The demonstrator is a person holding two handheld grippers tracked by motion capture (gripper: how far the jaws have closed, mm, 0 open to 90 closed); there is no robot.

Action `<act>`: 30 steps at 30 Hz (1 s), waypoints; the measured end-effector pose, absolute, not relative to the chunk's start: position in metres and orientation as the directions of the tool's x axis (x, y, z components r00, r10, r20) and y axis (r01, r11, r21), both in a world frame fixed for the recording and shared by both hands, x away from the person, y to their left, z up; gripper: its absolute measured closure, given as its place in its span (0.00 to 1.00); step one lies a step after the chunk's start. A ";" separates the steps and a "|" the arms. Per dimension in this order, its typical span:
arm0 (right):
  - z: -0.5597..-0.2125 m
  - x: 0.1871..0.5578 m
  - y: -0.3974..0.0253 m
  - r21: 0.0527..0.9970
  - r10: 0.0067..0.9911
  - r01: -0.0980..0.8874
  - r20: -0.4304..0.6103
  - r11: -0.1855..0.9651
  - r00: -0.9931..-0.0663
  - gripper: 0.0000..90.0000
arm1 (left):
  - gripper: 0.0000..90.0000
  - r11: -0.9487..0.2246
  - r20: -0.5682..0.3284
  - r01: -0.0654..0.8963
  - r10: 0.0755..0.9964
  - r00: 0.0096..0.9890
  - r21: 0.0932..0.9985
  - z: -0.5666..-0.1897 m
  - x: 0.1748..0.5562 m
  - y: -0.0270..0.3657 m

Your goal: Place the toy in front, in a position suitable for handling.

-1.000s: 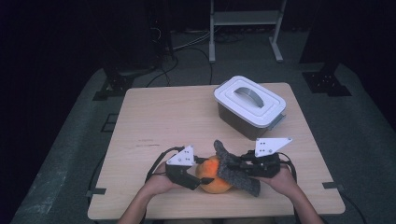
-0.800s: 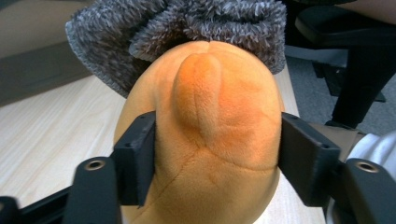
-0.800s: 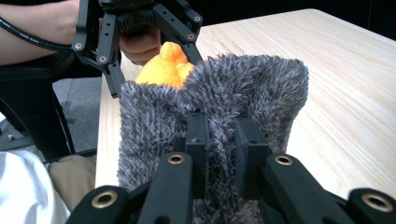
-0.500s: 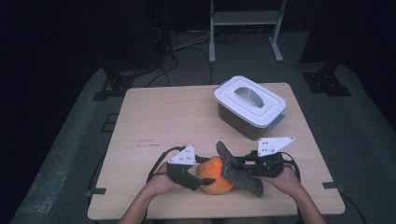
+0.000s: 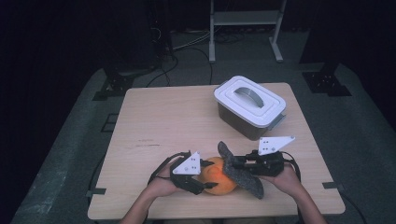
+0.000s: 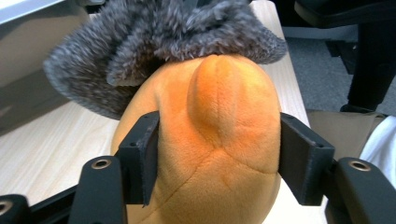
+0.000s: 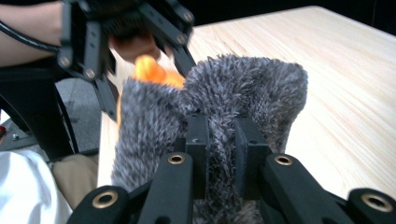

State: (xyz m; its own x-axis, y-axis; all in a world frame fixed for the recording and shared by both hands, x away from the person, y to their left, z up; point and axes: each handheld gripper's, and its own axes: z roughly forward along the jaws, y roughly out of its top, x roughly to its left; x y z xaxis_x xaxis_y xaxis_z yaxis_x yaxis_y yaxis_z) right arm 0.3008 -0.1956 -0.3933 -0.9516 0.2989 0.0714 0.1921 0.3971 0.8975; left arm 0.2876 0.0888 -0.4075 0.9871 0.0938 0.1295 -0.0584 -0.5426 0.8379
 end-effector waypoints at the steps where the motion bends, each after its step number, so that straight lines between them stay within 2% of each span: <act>1: -0.391 0.299 -0.193 0.903 0.290 0.187 0.073 0.387 -0.954 0.86 | 0.39 -0.539 0.126 -0.056 0.094 0.988 0.840 -0.408 0.287 0.088; 5: -0.386 0.294 -0.179 0.910 0.252 0.150 0.053 0.386 -0.966 0.86 | 0.27 -0.531 0.097 -0.026 0.106 0.990 0.847 -0.410 0.289 0.087; 7: -0.389 0.296 -0.179 0.908 0.253 0.158 0.060 0.388 -0.966 0.86 | 0.26 -0.513 0.076 -0.005 0.117 0.990 0.858 -0.411 0.290 0.087; 9: -0.391 0.299 -0.183 0.904 0.270 0.171 0.065 0.393 -0.961 0.86 | 0.27 -0.503 0.073 0.000 0.124 0.990 0.864 -0.412 0.290 0.086; 13: -0.386 0.296 -0.184 0.912 0.268 0.167 0.065 0.376 -0.961 0.86 | 0.36 -0.514 0.097 -0.026 0.111 0.989 0.857 -0.412 0.288 0.082; 17: -0.384 0.292 -0.174 0.908 0.235 0.139 0.046 0.395 -0.971 0.86 | 0.37 -0.528 0.118 -0.050 0.095 0.988 0.848 -0.412 0.286 0.081; 23: -0.393 0.301 -0.186 0.904 0.269 0.194 0.092 0.381 -0.959 0.86 | 0.38 -0.518 0.107 -0.040 0.099 0.989 0.854 -0.412 0.289 0.086; 30: -0.405 0.311 -0.204 0.887 0.325 0.263 0.138 0.380 -0.936 0.86 | 0.38 -0.477 0.039 0.036 0.148 0.988 0.878 -0.414 0.300 0.099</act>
State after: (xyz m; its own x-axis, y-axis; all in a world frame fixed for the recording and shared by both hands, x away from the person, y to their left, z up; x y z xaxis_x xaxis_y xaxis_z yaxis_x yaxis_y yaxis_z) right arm 0.3106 -0.2038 -0.4048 -0.9356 0.3251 0.1378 0.2628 0.3804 0.8867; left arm 0.3000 0.0992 -0.4135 0.9883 0.1477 0.0391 0.0365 -0.4766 0.8784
